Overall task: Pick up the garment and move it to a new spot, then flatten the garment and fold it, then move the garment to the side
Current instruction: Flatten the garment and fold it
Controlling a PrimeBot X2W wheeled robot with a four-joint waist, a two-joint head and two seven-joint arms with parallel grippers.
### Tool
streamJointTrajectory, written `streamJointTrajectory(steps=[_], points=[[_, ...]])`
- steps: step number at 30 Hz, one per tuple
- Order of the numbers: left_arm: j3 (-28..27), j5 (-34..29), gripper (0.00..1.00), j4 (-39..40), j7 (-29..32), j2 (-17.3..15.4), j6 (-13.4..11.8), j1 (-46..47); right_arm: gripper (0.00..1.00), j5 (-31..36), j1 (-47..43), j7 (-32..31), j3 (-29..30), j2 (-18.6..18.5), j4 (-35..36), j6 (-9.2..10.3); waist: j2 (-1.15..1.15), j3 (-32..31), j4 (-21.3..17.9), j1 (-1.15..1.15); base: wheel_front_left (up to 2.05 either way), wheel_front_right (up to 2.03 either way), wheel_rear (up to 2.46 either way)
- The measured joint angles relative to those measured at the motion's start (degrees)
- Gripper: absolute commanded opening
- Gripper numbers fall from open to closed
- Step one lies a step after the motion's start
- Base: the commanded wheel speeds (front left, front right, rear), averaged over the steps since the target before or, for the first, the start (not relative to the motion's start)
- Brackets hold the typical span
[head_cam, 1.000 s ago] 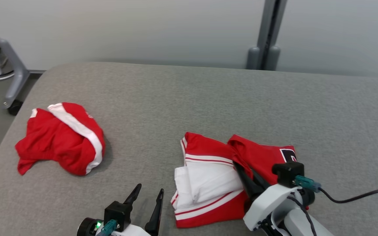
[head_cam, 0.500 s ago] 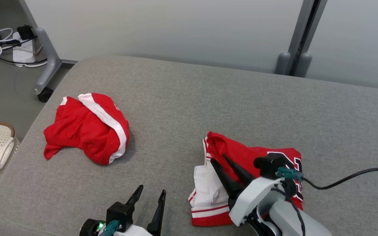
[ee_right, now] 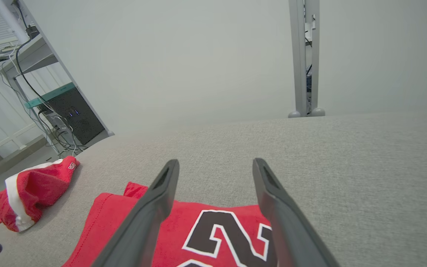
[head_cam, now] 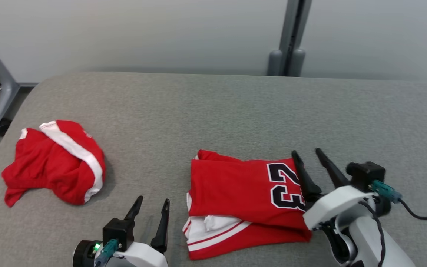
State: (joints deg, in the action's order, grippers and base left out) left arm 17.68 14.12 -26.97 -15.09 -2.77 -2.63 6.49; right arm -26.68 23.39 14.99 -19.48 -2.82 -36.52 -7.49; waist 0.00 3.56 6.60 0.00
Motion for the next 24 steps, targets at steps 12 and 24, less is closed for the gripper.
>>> streamJointTrajectory(steps=[12, 24], points=[[-5.5, -2.0, 1.00, 1.0, 0.0, 0.0, -0.4, -1.0, 1.00, 9.4, -9.6, 0.0, 11.5, 0.0, 3.7, 0.00, 0.00, -0.8, -5.7, 0.00, 0.00, 0.00, 0.00], [-9.9, -4.2, 1.00, 2.9, 0.0, 0.0, -0.7, -6.4, 1.00, 9.9, -15.1, 0.0, 13.4, 0.1, 3.8, 0.00, 0.00, -4.2, -7.1, 0.00, 0.00, 0.00, 0.00]])
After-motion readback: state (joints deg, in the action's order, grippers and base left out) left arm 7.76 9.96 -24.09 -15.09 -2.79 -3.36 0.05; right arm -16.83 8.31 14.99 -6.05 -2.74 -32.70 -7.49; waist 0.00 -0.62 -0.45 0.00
